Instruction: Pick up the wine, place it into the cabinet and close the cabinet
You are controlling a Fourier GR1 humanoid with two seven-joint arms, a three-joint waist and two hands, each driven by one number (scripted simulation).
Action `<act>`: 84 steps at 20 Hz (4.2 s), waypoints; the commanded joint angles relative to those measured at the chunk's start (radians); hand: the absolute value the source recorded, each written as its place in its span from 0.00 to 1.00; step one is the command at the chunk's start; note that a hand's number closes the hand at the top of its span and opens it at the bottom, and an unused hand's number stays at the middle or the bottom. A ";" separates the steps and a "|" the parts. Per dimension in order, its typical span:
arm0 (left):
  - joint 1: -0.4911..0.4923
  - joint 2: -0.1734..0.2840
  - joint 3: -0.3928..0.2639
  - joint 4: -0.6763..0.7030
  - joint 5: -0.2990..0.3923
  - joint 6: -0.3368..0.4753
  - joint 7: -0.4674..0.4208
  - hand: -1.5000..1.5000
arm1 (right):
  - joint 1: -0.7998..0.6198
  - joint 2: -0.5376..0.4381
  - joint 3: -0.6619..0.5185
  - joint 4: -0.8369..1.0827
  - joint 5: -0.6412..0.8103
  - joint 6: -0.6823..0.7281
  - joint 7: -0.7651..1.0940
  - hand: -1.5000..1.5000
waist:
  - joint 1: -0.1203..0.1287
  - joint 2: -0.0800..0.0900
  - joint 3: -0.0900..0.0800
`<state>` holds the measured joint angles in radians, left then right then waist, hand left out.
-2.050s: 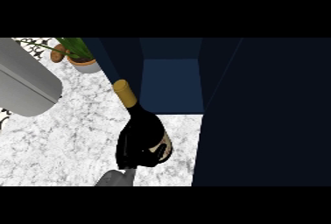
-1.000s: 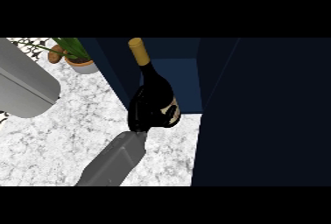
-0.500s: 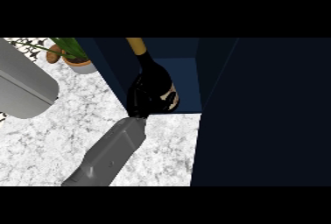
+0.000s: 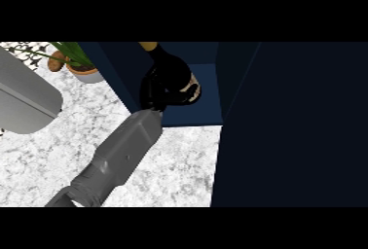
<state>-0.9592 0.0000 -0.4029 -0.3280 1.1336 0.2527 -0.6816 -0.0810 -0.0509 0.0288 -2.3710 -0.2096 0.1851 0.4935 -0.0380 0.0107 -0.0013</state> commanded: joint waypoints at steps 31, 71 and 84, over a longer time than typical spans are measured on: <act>0.023 0.000 -0.186 -0.080 0.252 0.112 -0.026 1.00 | -0.045 0.035 0.074 0.080 0.011 0.021 -0.063 0.00 | -0.101 0.020 -0.001; -0.069 0.000 -0.429 -0.149 0.414 0.271 -0.209 0.00 | -0.024 0.018 0.039 0.119 0.016 0.034 -0.096 0.00 | -0.041 0.008 0.001; 0.002 0.000 -0.539 -0.241 0.403 0.260 -0.225 0.00 | -0.037 0.000 0.014 0.062 -0.018 0.004 -0.010 0.00 | -0.002 -0.003 0.001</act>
<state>-0.9457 0.0020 -0.9223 -0.5650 1.5464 0.5016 -0.9080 -0.0945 -0.0322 0.0812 -2.3072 -0.1955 0.1926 0.4549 -0.0498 0.0099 -0.0004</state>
